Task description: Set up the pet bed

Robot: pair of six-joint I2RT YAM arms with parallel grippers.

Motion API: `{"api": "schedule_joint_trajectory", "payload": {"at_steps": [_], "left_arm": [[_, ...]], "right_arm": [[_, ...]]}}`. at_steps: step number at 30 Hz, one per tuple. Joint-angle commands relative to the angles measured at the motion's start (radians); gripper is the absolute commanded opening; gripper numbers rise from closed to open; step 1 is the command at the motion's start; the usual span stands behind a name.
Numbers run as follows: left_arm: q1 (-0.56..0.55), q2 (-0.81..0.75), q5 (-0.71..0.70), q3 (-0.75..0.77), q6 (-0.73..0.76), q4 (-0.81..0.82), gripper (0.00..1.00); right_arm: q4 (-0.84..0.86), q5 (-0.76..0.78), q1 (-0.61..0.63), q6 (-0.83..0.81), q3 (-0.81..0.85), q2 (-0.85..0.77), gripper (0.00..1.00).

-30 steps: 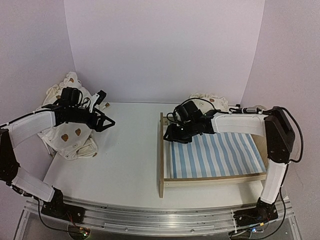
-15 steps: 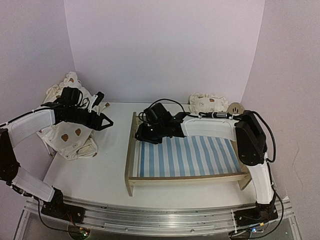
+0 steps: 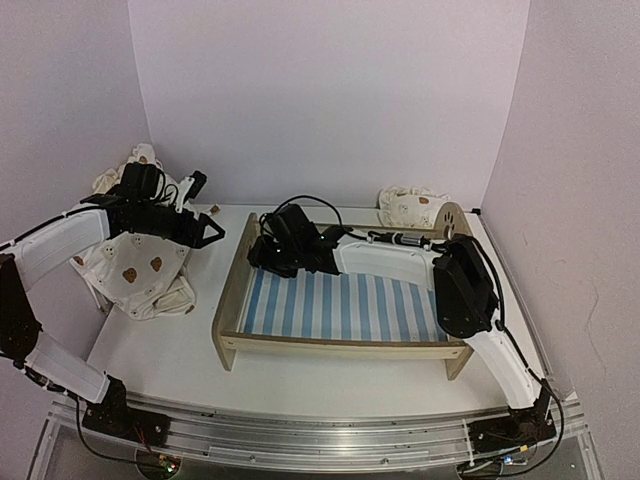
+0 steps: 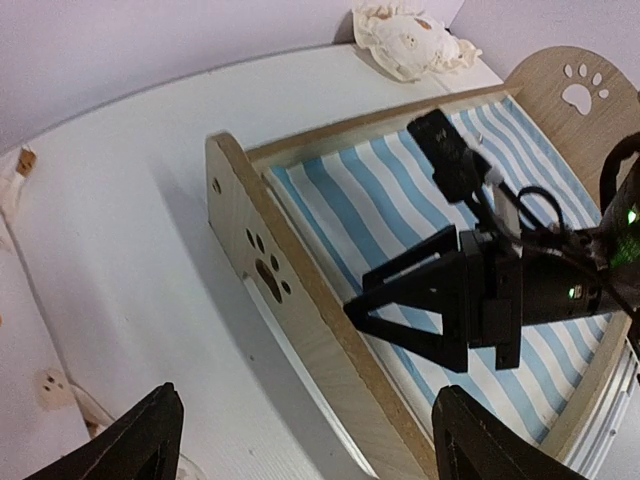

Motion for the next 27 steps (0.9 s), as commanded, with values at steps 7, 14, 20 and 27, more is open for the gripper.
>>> {"api": "schedule_joint_trajectory", "payload": {"at_steps": [7,14,20,27], "left_arm": [[0.028,0.071,-0.627,0.299,0.515,-0.083,0.99],[0.249,0.118,-0.849,0.337,0.665,-0.053,1.00],[0.292,0.144,-0.928,0.225,0.794,0.050,1.00],[0.319,0.227,-0.838,0.233,0.817,0.089,0.55]], "right_arm": [[0.028,0.094,0.007,-0.442,-0.246,-0.390,0.69],[0.027,0.205,0.007,-0.557,-0.439,-0.596,0.75],[0.028,0.199,0.007,-0.607,-0.473,-0.632,0.78],[0.028,0.190,0.007,-0.627,-0.483,-0.645,0.79]]}}
